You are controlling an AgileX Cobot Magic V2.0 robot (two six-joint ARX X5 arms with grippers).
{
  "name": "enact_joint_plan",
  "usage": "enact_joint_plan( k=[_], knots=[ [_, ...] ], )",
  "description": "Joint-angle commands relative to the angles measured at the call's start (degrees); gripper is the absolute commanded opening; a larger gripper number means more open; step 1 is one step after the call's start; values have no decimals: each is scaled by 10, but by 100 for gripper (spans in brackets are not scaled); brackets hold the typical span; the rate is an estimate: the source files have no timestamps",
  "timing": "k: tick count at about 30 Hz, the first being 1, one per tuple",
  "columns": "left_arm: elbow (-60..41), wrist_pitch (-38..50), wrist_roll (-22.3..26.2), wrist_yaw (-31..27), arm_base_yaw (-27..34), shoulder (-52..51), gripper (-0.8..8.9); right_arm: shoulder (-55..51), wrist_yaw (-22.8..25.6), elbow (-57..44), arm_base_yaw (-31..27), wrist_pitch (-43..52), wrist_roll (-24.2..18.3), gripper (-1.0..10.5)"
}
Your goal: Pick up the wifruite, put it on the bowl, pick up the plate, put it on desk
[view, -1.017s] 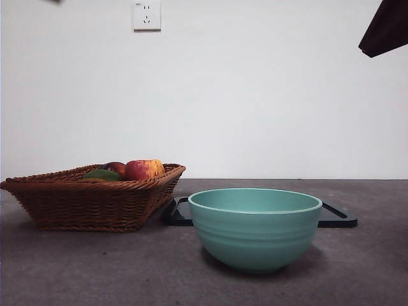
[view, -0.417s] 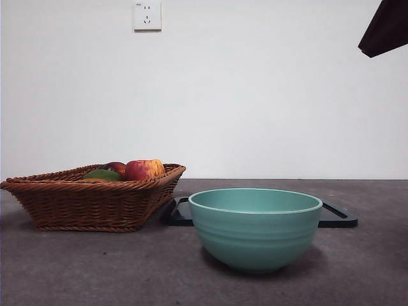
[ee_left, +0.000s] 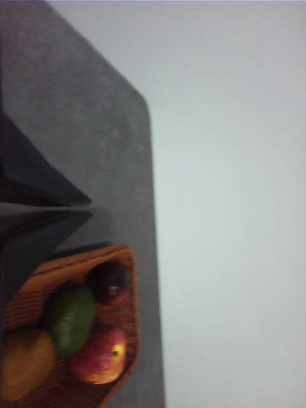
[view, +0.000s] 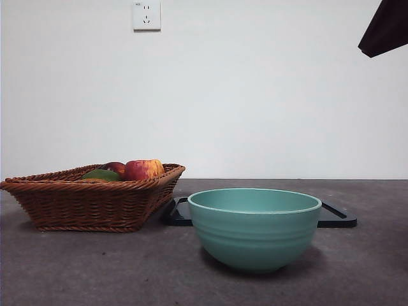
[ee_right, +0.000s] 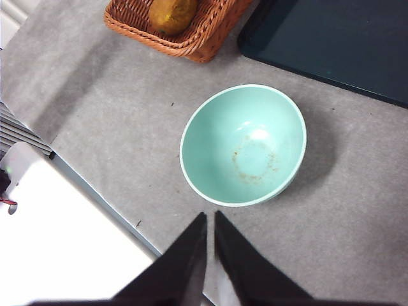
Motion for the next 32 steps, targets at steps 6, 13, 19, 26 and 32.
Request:
enact_joint_plan(
  k=[6, 13, 19, 26, 32],
  knots=[
    [-21, -73, -9, -2, 2, -19, 8, 3, 0, 10, 5, 6, -7, 14],
    [-38, -118, -21, -2, 2, -19, 8, 3, 0, 10, 5, 6, -7, 14],
    [-38, -121, -22, -2, 2, -19, 8, 3, 0, 10, 5, 6, -7, 14],
    [-38, -121, -22, -2, 2, -19, 8, 3, 0, 10, 5, 6, -7, 14],
    [-38, -121, -22, -2, 2, -19, 8, 3, 0, 10, 5, 6, -7, 14]
  ],
)
